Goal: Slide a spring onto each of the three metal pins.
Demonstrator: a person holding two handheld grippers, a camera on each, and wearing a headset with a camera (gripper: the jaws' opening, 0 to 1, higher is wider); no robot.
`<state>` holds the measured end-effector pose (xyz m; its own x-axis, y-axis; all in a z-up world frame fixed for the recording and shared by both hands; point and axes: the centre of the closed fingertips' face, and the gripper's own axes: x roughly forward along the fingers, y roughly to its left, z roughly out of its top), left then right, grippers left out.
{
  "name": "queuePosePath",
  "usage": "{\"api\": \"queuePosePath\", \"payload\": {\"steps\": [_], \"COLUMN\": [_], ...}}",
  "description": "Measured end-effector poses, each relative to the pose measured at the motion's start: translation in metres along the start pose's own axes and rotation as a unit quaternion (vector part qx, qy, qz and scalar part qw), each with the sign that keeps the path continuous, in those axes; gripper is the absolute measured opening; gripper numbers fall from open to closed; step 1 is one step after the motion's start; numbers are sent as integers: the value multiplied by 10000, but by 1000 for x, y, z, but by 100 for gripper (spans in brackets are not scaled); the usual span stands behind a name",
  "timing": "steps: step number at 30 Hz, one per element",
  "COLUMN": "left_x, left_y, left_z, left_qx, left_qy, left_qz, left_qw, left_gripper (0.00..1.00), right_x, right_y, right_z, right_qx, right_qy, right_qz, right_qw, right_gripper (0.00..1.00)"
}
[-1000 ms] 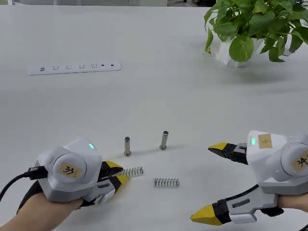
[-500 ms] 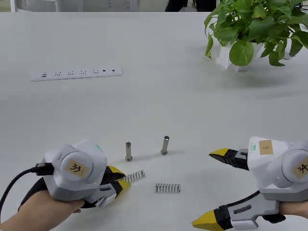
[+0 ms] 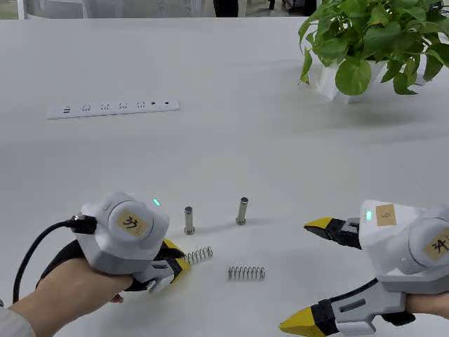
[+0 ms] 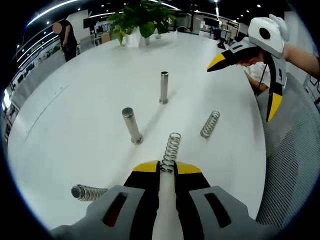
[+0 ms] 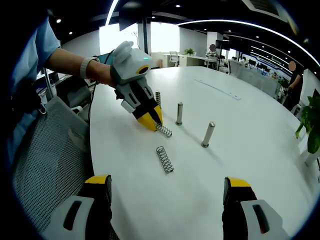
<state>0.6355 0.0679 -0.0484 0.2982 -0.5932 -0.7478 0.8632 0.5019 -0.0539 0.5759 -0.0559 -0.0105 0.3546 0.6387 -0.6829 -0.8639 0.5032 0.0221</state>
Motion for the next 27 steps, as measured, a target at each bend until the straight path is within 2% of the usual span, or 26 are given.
{"api": "queuePosePath", "payload": {"steps": [5, 10, 15, 21, 27], "left_x": [1, 0, 0, 0, -2], "left_y": [0, -1, -1, -2, -5], "left_z": [1, 0, 1, 1, 1], "left_qx": [-76, -262, -365, -356, -408], "left_qy": [92, 93, 14, -124, -264], "left_qz": [1, -33, -8, 5, -55], "left_qw": [9999, 9996, 9993, 9993, 9988], "left_gripper": [7, 7, 7, 7, 7], "right_x": [1, 2, 2, 2, 3], "right_y": [2, 4, 5, 6, 7], "right_z": [1, 1, 1, 2, 1], "right_qx": [5, 11, 30, 51, 63], "right_qy": [-10, -15, -32, -42, -20], "right_qz": [12, 30, 36, 52, 87], "right_qw": [10000, 10000, 10000, 10000, 9999], "right_gripper": [92, 92, 92, 92, 91]}}
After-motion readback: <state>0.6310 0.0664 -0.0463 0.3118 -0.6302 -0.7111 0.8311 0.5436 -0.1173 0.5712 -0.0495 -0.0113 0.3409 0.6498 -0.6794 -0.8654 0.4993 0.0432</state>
